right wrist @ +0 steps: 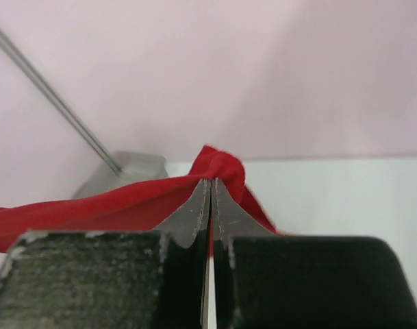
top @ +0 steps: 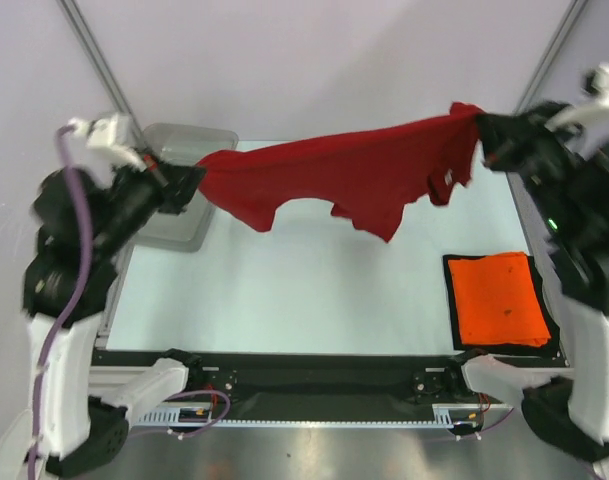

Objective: Fold and stack the t-shirts
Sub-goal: Flatten the tshirt out

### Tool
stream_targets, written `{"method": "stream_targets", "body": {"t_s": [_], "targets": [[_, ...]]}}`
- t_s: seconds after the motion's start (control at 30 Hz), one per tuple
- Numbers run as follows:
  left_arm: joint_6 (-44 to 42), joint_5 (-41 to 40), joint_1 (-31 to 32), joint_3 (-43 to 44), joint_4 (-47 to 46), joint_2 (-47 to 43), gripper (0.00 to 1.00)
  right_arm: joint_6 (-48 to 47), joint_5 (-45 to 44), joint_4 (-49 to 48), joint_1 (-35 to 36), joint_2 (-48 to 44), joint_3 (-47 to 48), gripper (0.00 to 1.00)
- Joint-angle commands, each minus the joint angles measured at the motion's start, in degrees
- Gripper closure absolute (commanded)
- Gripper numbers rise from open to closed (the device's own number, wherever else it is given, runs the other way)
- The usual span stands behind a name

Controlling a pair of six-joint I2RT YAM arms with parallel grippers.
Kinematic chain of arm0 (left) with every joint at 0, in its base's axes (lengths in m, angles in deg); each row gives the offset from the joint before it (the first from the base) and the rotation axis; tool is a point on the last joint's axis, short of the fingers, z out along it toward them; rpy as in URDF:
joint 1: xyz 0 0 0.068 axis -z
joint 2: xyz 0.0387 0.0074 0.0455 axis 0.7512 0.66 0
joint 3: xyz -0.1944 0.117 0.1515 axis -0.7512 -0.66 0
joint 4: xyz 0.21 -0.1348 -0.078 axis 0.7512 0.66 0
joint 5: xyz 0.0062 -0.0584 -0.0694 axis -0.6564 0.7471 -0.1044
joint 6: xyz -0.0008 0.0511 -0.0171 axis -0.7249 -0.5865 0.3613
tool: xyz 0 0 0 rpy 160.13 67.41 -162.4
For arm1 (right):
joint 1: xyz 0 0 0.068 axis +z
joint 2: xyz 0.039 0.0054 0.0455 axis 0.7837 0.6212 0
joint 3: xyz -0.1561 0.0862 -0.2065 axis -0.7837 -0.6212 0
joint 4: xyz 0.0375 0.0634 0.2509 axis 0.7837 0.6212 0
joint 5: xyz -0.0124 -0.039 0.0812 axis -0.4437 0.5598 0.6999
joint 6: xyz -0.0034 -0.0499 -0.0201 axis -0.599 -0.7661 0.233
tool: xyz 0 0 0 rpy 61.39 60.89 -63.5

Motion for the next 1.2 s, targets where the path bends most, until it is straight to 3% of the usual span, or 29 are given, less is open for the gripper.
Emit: {"method": "stream_targets", "body": {"t_s": [0.0,0.2,0.4,0.57,0.7,0.8,0.93,1.07,1.17], "targets": [[2.62,4.18,-0.30,1.93,0.20,-6.84,1.00,-1.34,0.96,-1.18,0.13,-7.51,-1.52,1.00],[4.92,7.35,-0.30,5.87,-0.76,-11.59,1.00,0.15,1.32,2.16,-0.22,-15.00,1.55,1.00],[5.45,7.53,-0.30,6.51,-1.20,-10.37,1.00,1.74,3.16,3.57,-0.84,-9.56,7.01,1.00],[3.60,6.30,-0.30,-4.99,-5.58,-9.40,0.99,-0.10,2.72,-7.57,-1.01,-8.41,-6.94,1.00],[1.24,3.58,-0.30,-21.92,-13.84,-6.94,0.98,-2.91,1.76,-18.03,-1.01,-4.29,-22.30,1.00],[-0.69,1.82,-0.30,-31.17,-23.41,-1.16,0.99,-5.64,-1.05,-27.17,-1.45,1.59,-28.05,1.00],[-1.06,-0.83,-0.91,-33.84,-33.07,11.49,1.00,-7.23,-1.76,-34.81,-4.35,13.98,-29.82,1.00],[-2.03,-3.11,-2.13,-28.50,-36.01,30.01,1.00,-6.61,-2.29,-38.61,-6.37,26.28,-24.56,1.00],[-1.85,-4.16,-3.98,-20.24,-34.78,37.87,1.00,-6.96,-2.29,-38.36,-6.72,36.39,-16.41,1.00]]}}
